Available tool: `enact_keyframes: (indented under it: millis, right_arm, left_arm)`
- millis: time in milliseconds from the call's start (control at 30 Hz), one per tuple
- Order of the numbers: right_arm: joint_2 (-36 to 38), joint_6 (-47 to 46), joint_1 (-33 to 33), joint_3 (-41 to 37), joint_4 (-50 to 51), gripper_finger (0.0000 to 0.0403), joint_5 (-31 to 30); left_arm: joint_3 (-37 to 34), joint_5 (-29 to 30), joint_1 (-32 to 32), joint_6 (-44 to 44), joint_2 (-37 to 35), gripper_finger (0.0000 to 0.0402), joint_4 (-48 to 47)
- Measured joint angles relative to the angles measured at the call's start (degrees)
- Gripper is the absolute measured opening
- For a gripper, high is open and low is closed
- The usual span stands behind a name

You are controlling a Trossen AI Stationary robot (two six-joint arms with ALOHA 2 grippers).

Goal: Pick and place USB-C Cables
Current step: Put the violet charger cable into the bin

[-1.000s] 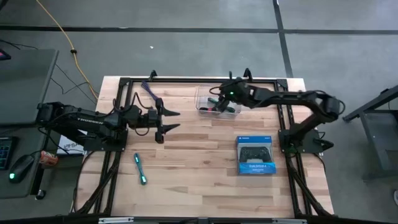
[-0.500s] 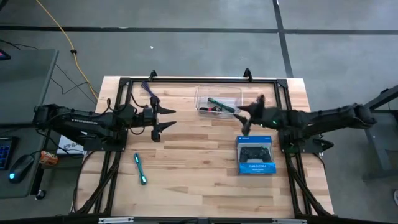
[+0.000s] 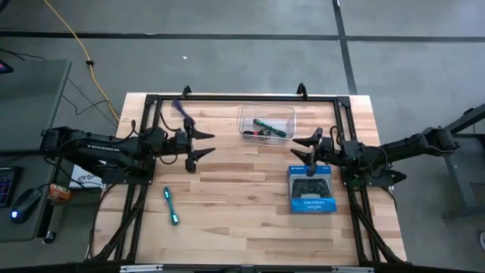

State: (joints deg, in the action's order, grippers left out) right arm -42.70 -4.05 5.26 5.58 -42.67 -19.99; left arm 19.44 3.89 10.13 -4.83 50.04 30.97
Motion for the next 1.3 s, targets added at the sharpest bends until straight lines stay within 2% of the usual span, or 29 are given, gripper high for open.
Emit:
enact_keyframes:
  millis: [167,367,567,900,967,1067,1133,1200,1300]
  right_arm:
    - [0.0,0.01,0.0,0.0,-0.02,0.019,0.03]
    - [-0.02,0.0,0.0,0.0,-1.31,0.019,0.29]
    - [-0.04,0.46,0.0,0.0,-3.24,0.019,5.29]
    - [-0.1,1.11,0.0,0.0,-5.12,0.019,5.45]
    - [-0.1,1.36,0.0,0.0,-5.12,0.019,5.44]
    - [-0.11,1.49,0.0,0.0,-5.11,0.019,5.34]
    - [-0.09,1.51,0.0,0.0,-5.09,0.019,4.99]
    - [-0.11,1.51,0.0,0.0,-4.93,0.019,4.42]
    - [-0.11,1.53,0.0,0.0,-4.89,0.019,3.31]
  left_arm:
    - [0.0,3.27,0.02,0.1,0.0,0.0199,-2.32]
    - [0.0,3.36,0.02,0.1,0.0,0.0199,-3.13]
    - [0.0,3.36,0.02,0.1,0.0,0.0199,-3.13]
    - [0.0,4.58,0.02,0.23,0.0,0.0199,-3.13]
    - [0.0,10.81,-0.04,2.77,0.0,0.0199,-3.15]
    - [1.42,28.93,0.88,6.53,0.87,0.0197,-7.62]
    - [3.23,38.32,3.19,8.31,1.25,0.0193,-14.17]
    - [5.54,41.25,7.06,14.14,2.18,0.0189,-20.89]
    - [8.22,41.27,14.29,24.33,5.07,0.0181,-31.06]
